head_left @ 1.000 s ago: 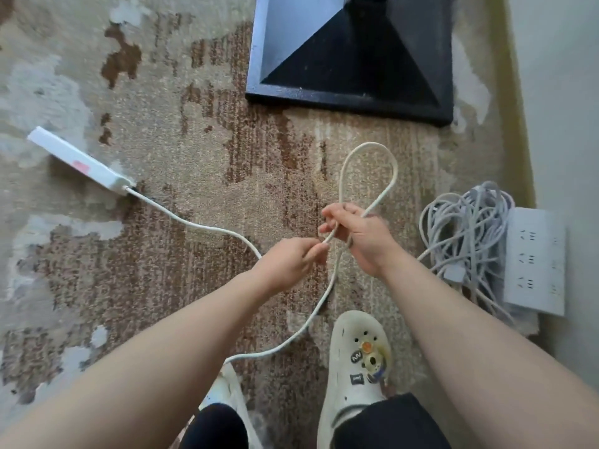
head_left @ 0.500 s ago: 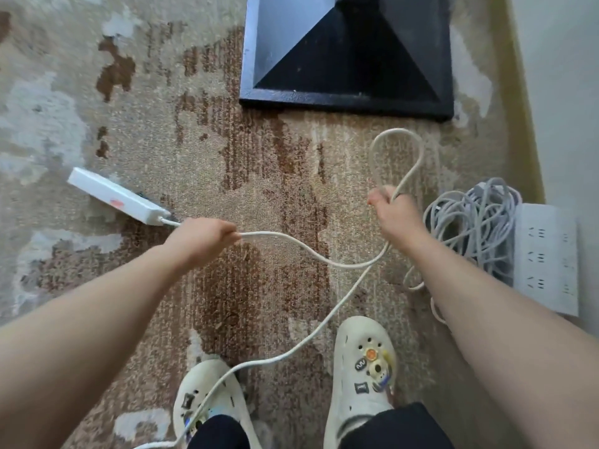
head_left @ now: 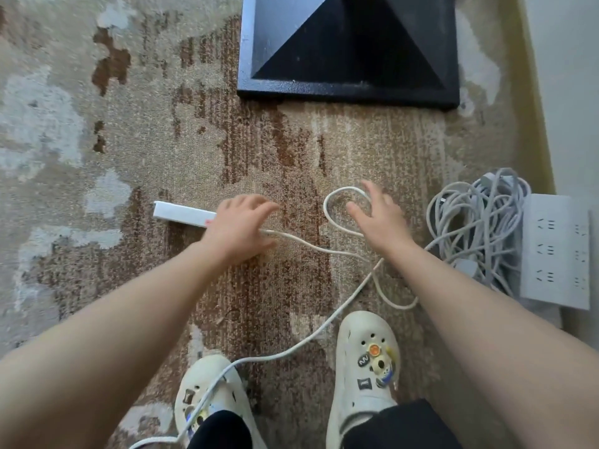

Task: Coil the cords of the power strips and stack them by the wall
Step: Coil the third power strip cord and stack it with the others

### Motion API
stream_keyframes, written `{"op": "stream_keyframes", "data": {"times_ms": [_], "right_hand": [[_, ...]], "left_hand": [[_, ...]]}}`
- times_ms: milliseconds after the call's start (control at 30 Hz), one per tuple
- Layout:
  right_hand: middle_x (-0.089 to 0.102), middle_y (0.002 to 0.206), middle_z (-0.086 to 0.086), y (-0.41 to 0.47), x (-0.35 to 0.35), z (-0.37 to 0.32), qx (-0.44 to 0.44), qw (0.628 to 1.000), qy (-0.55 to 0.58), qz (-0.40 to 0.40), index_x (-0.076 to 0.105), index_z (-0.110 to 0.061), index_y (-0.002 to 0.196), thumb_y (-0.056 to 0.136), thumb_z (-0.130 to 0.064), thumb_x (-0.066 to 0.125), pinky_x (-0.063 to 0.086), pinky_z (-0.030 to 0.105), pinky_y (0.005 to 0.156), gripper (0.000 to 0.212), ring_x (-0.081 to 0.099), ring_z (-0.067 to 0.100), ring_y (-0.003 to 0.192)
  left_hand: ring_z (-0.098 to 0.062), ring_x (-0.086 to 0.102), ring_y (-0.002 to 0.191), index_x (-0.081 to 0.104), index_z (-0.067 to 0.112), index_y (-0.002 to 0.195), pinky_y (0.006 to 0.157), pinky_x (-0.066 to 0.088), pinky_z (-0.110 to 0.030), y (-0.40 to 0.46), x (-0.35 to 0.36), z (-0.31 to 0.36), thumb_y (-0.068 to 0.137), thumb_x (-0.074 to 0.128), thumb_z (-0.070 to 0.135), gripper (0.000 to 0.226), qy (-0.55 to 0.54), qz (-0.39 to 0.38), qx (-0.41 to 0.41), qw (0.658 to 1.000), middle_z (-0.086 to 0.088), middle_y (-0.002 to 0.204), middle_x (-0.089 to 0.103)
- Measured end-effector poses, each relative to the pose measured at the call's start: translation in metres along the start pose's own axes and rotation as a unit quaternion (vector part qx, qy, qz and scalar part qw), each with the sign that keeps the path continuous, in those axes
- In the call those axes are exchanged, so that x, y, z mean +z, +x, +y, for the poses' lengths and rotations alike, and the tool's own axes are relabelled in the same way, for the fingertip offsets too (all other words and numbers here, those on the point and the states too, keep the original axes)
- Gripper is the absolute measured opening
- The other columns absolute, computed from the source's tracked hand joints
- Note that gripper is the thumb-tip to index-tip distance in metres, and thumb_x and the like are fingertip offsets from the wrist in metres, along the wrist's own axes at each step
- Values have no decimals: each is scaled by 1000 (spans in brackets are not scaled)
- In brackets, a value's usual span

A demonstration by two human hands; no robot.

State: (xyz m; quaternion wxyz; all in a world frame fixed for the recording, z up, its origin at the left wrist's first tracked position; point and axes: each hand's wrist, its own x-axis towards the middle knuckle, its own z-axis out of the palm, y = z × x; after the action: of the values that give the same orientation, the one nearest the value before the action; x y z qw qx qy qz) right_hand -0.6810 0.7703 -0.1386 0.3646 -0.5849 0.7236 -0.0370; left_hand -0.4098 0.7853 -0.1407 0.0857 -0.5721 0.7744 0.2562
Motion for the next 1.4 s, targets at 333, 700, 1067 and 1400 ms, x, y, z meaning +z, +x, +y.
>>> {"op": "stream_keyframes", "data": {"times_ms": [333,700,1067,1400], "right_hand": [[7,166,4,-5,29,-4,-59,977,-189,-73,19,-35,156,91,-73,32,11,53,118,76,11,30,151],[58,66,-6,-36,-21,-4,-143,989,33,-20,63,-27,87,101,-34,53,38,35,54,18,50,14,56],[73,90,-12,-95,-102,-2,-125,955,268,15,74,-36,105,97,-22,61,51,20,74,20,64,12,82],[60,63,-22,-151,-144,-33,-156,919,361,17,74,-24,105,98,-21,57,39,9,54,18,48,-2,54]], "left_hand": [[-18,60,82,59,24,107,78,53,-38,-1,-2,-29,89,65,36,22,46,23,-6,999,4,96,66],[-6,59,68,56,26,99,58,50,-27,30,-20,47,81,74,34,26,-185,-49,20,981,15,85,61],[-14,61,93,61,19,102,81,54,-32,-6,-52,80,95,55,23,10,-292,-15,-82,953,-2,110,64],[-33,70,95,49,-1,128,84,58,-43,-28,-122,198,90,50,60,72,-838,-132,-264,459,-19,111,67]]}}
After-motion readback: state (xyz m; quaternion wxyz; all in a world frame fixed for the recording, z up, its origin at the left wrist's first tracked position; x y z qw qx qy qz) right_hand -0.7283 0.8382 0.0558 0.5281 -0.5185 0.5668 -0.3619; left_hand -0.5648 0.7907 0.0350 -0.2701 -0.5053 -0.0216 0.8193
